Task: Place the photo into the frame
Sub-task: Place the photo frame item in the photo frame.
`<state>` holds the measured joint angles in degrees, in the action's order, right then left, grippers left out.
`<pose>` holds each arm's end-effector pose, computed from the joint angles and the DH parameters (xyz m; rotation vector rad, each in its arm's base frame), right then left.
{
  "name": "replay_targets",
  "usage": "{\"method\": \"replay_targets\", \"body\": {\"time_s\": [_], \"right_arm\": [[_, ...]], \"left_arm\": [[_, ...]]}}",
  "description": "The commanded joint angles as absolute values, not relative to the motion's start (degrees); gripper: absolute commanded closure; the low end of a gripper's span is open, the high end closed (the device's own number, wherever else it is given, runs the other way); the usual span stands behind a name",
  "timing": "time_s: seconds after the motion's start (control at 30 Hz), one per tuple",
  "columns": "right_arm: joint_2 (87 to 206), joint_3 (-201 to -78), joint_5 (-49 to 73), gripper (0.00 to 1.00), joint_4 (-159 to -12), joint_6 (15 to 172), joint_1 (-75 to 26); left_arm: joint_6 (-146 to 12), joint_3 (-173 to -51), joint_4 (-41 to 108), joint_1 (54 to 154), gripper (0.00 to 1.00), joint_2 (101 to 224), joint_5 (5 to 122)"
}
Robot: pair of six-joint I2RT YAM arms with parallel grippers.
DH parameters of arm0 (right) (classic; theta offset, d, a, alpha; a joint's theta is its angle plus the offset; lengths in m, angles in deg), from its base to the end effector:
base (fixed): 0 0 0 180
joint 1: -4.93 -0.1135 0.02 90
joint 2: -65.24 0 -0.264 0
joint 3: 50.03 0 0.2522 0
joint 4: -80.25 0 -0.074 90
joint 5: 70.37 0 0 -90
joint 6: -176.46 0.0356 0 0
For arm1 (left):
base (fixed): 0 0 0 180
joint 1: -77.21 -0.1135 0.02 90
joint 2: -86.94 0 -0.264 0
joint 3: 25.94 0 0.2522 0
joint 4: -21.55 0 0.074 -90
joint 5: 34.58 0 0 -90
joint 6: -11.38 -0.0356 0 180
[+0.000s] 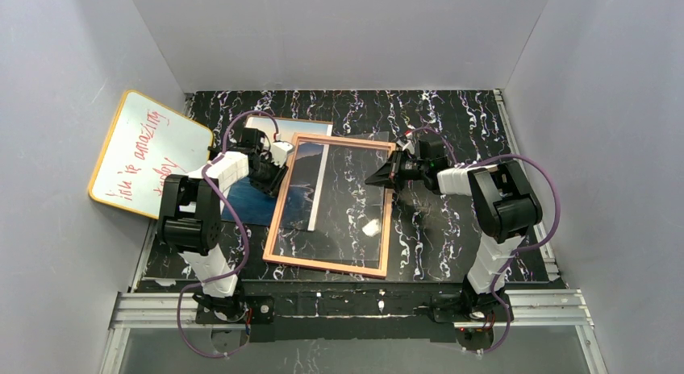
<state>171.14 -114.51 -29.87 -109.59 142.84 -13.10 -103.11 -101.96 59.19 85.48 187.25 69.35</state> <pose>0.3379 0.1385 0.1497 0.1955 2.3676 1.6224 0.3433 -0.0586 0.1737 0.8142 2.4866 -0.2241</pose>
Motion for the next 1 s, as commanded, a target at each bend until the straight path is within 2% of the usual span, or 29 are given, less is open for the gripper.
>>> {"method": "replay_targets", "body": {"time_s": [0.0, 0.13, 0.27, 0.37, 0.53, 0.77, 0.83, 0.97], "right_arm": [[169.7, -113.0, -32.3, 0.99, -122.7, 150.3, -13.8], [170.3, -110.7, -33.1, 0.99, -135.0, 158.0, -15.0], [171.0, -110.7, -33.4, 0.99, -139.4, 160.8, -16.0], [171.0, -111.8, -32.8, 0.99, -135.5, 158.1, -16.2], [170.1, -114.5, -29.9, 0.99, -119.4, 148.6, -16.2], [170.4, -114.7, -27.4, 0.99, -113.3, 144.3, -16.2], [170.6, -114.8, -27.0, 0.94, -112.5, 144.0, -16.1], [170.5, -115.7, -25.6, 0.78, -110.0, 142.4, -16.1]], "left_arm": [[-103.3, -99.7, 62.9, 87.0, 0.67, 189.8, 74.3], [-103.7, -99.7, 63.5, 87.2, 0.69, 190.0, 75.2], [-104.1, -99.8, 63.8, 87.3, 0.71, 190.1, 75.1], [-104.3, -100.0, 64.0, 87.3, 0.72, 189.9, 74.7], [-104.2, -100.2, 64.1, 87.3, 0.72, 189.9, 74.6], [-104.1, -100.0, 64.1, 87.2, 0.73, 189.7, 74.6], [-104.1, -99.9, 64.1, 87.3, 0.74, 189.6, 74.5], [-104.0, -99.8, 64.0, 87.3, 0.74, 189.4, 74.1]]}}
